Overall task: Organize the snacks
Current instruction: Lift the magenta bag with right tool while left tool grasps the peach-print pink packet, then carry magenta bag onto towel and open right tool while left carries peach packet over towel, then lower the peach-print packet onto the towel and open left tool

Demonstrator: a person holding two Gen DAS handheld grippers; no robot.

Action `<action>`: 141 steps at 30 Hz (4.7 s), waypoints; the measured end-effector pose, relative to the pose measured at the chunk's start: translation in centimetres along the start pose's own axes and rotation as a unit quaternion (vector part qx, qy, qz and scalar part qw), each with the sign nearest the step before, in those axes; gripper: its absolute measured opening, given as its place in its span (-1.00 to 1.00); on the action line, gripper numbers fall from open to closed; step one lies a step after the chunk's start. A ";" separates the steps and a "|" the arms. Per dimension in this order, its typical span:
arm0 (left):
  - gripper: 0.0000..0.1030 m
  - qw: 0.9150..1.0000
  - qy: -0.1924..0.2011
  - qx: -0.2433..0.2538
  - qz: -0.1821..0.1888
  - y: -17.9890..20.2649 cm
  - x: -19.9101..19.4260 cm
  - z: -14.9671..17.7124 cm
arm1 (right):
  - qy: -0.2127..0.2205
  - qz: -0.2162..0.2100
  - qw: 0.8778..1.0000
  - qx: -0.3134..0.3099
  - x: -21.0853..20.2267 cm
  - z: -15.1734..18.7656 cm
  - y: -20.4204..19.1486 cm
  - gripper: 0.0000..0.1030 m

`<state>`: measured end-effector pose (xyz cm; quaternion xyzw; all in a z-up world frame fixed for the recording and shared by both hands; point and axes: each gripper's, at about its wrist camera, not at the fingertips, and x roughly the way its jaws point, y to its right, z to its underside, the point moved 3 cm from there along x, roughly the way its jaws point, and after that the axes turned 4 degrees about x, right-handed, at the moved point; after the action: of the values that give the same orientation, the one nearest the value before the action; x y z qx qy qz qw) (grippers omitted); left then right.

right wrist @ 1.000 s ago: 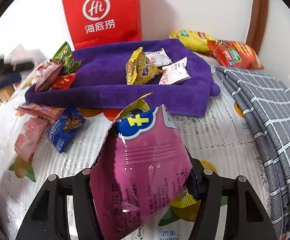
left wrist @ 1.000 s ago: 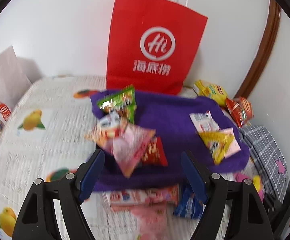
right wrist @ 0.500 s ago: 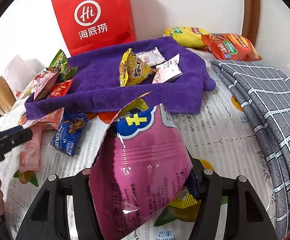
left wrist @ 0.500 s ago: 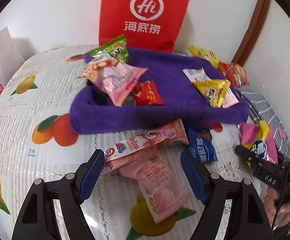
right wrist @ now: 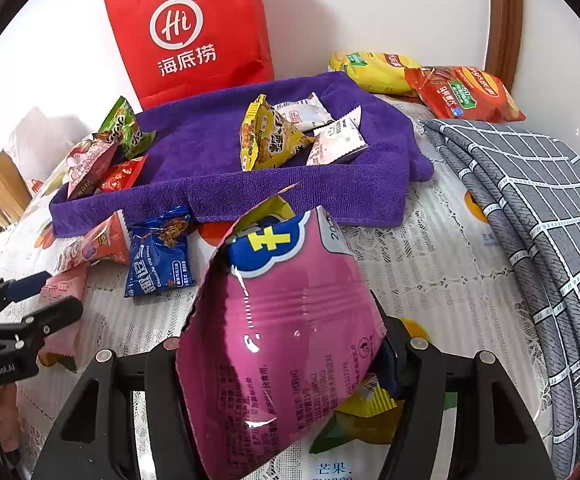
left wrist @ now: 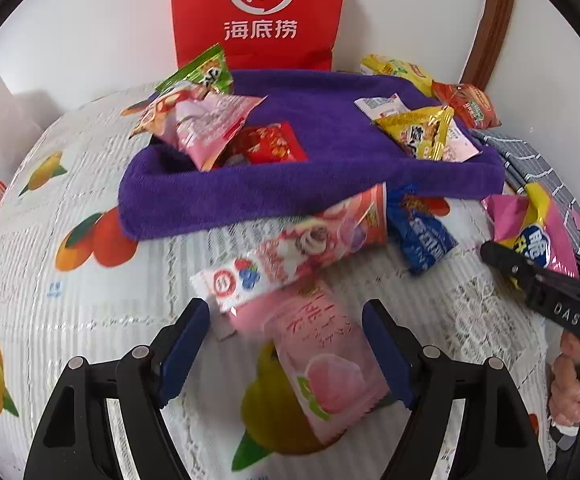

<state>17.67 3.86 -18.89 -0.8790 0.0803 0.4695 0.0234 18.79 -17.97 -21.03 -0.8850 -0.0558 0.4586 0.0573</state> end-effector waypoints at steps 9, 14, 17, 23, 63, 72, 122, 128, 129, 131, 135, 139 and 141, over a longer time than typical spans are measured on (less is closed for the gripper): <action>0.60 0.999 -0.006 0.000 -0.041 -0.3 -0.5 1.3 | 0.001 -0.002 1.000 0.001 0.0 0.0 -0.1 0.25; 0.44 0.999 0.010 0.022 -0.027 0.3 0.0 0.5 | 0.002 -0.007 1.000 0.005 0.0 0.0 0.1 0.25; -0.17 0.999 0.025 0.030 -0.015 0.8 -0.2 0.1 | 0.002 -0.008 1.000 0.006 0.0 0.0 0.1 0.24; -0.30 0.999 0.038 -0.004 0.022 -0.4 -0.7 0.1 | 0.009 -0.018 1.000 0.016 -0.3 0.1 0.3 0.19; -0.30 0.981 0.160 -0.114 -0.007 -6.2 -3.0 -13.0 | 0.084 -0.109 0.990 -0.018 -1.5 -15.2 -6.5 0.18; -0.30 0.983 0.135 -0.120 -0.012 -6.9 -0.4 -11.6 | 0.056 -0.122 0.990 -0.040 2.7 -12.7 -7.7 0.18; -0.30 0.983 0.135 -0.121 -0.003 -6.7 -0.2 -11.0 | 0.117 -0.043 0.988 -0.088 2.8 -11.8 -9.7 0.60; -0.29 0.983 0.136 -0.120 -0.002 -6.6 -0.2 -11.0 | 0.139 -0.065 0.985 -0.078 0.9 -12.1 -9.2 0.50; -0.29 0.983 0.137 -0.120 0.000 -6.6 -0.2 -11.0 | 0.145 -0.068 0.985 -0.071 0.5 -12.2 -8.9 0.50; -0.29 0.984 0.136 -0.119 0.005 -6.4 -0.1 -11.0 | 0.155 -0.068 0.984 -0.063 0.0 -12.5 -8.5 0.49; -0.29 0.984 0.137 -0.110 0.018 -5.7 -0.1 -11.1 | 0.158 -0.066 0.985 -0.033 -0.1 -13.0 -7.1 0.48; -0.29 0.985 0.144 -0.096 0.011 -4.8 -0.2 -11.1 | 0.144 -0.065 0.987 -0.016 0.6 -13.3 -6.0 0.22; -0.29 0.985 0.152 -0.081 -0.007 -4.2 -0.3 -11.2 | 0.141 -0.059 0.988 -0.008 0.9 -13.3 -5.4 0.22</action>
<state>27.35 6.70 -12.53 -0.9395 0.0384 0.3354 -0.0574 29.95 -13.22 -13.31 -0.9364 -0.1031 0.3247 0.0843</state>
